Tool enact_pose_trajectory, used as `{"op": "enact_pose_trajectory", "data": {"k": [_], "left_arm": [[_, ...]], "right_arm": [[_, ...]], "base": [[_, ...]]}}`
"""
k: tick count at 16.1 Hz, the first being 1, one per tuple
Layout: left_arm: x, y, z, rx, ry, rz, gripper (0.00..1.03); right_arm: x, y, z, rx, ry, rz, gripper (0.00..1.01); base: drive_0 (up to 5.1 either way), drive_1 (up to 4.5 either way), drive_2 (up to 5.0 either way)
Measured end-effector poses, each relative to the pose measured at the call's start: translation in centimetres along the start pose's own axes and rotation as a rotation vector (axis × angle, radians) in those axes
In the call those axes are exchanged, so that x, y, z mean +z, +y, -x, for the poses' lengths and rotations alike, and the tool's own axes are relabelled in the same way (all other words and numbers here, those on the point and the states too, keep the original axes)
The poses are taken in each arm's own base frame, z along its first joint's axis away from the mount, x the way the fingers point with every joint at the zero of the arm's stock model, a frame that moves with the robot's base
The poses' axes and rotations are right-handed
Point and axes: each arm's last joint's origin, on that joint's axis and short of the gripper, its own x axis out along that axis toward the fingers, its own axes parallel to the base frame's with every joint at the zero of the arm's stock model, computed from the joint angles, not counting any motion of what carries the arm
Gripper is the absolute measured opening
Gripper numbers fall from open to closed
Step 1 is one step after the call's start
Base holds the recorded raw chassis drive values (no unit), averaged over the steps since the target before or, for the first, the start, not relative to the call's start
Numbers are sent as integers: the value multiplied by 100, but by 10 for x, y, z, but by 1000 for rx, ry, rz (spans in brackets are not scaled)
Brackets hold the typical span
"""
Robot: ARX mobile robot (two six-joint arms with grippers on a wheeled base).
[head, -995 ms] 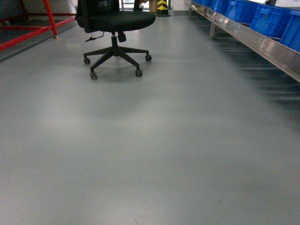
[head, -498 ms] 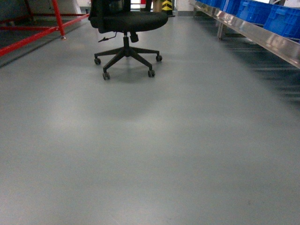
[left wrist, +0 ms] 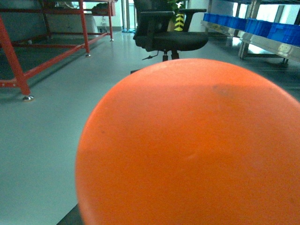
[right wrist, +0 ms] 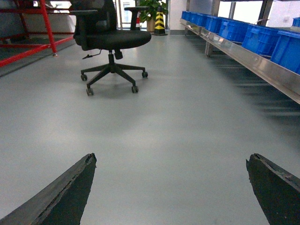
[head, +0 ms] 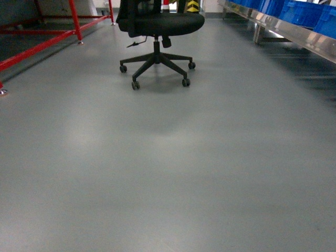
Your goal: Pick capacitor and pack into box
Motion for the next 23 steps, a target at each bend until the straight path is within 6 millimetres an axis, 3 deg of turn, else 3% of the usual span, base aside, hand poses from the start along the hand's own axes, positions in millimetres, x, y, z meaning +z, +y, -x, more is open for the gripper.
{"op": "enact_pose_trajectory", "data": {"k": [23], "left_arm": [[0,0,0,0,-2,0,44]], "right_arm": [[0,0,0,0,-1,0,98]], "base": [[-493,243,243]]}}
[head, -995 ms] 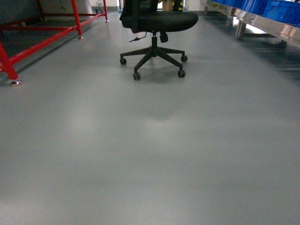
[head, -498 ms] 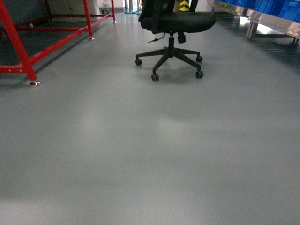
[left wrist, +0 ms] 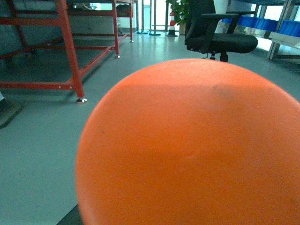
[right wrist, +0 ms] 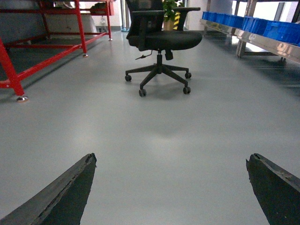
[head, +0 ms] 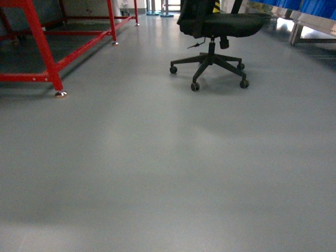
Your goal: Pick capacitor and pack into box
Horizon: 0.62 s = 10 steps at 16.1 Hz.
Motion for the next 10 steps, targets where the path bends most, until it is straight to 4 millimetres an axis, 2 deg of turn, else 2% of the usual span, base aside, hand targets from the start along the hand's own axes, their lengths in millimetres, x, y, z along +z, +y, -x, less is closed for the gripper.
{"op": "enact_pose_trajectory", "data": {"k": [10], "left_arm": [[0,0,0,0,0,0,44]], "right_arm": [[0,0,0,0,-2,0,98]], "base": [[-499,238,238]]}}
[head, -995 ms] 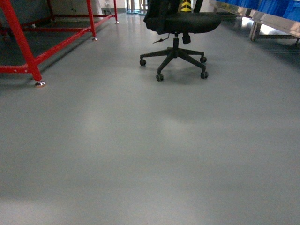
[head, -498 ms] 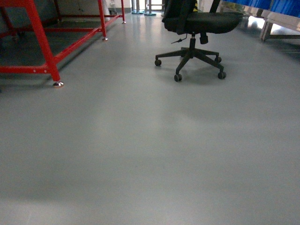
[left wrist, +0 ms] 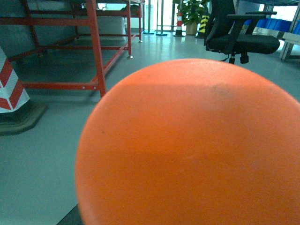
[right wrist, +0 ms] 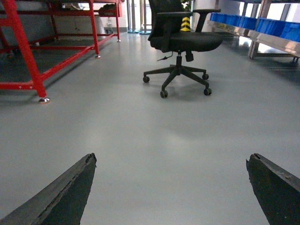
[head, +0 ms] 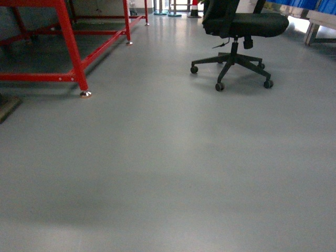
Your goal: Pick capacitor and pack into box
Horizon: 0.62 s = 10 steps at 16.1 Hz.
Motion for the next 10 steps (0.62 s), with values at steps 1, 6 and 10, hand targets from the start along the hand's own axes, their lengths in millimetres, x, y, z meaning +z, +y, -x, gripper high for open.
{"op": "enact_pose_trajectory", "data": {"k": [1,6,10], "left_arm": [[0,0,0,0,1,0,44],[0,0,0,1,0,0,44],[0,0,0,1,2,0,44]], "right_arm": [[0,0,0,0,3,0,98],[0,0,0,0,0,0,98],[0,0,0,0,0,0,98]], "base": [[-504,232,232],[-498,238,238],[-499,237,237]]}}
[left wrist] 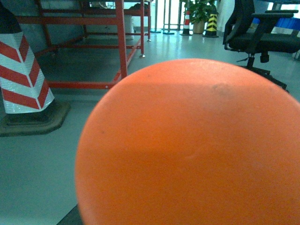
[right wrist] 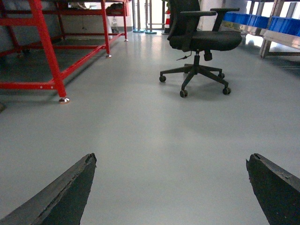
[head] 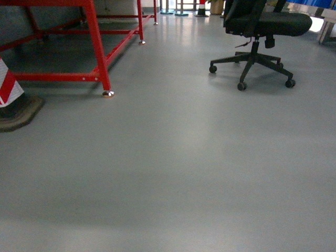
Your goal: Pick capacitor and pack into box
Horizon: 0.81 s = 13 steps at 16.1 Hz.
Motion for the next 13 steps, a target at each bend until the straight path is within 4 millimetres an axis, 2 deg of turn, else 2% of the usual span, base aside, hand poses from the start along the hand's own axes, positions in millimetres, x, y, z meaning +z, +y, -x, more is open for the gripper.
{"op": "enact_pose_trajectory", "data": {"k": [13], "left_arm": [[0,0,0,-2,-3,0,44]], "right_arm": [[0,0,0,0,3,0,98]], "base": [[-502,234,234]]}}
